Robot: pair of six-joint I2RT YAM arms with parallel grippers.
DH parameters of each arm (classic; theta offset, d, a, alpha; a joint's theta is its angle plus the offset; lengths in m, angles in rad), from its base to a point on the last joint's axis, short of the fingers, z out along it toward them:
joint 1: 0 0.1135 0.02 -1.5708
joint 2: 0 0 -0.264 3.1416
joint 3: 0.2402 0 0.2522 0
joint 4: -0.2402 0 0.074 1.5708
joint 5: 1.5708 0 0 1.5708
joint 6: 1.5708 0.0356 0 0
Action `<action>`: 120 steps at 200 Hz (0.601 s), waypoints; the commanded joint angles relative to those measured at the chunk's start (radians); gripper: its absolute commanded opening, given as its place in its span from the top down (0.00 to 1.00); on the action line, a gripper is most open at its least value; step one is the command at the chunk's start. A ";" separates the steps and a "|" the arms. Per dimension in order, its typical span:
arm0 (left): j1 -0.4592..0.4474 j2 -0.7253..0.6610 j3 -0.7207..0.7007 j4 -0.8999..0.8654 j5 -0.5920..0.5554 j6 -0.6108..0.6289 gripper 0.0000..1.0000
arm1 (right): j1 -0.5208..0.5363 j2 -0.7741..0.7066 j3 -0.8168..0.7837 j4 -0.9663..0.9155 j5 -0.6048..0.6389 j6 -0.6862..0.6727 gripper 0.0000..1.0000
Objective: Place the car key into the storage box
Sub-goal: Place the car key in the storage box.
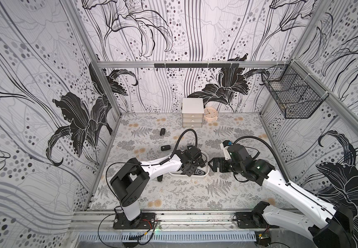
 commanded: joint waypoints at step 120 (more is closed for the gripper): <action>0.129 -0.174 0.025 -0.038 -0.070 -0.265 0.15 | -0.004 0.098 0.049 0.056 -0.019 -0.022 0.00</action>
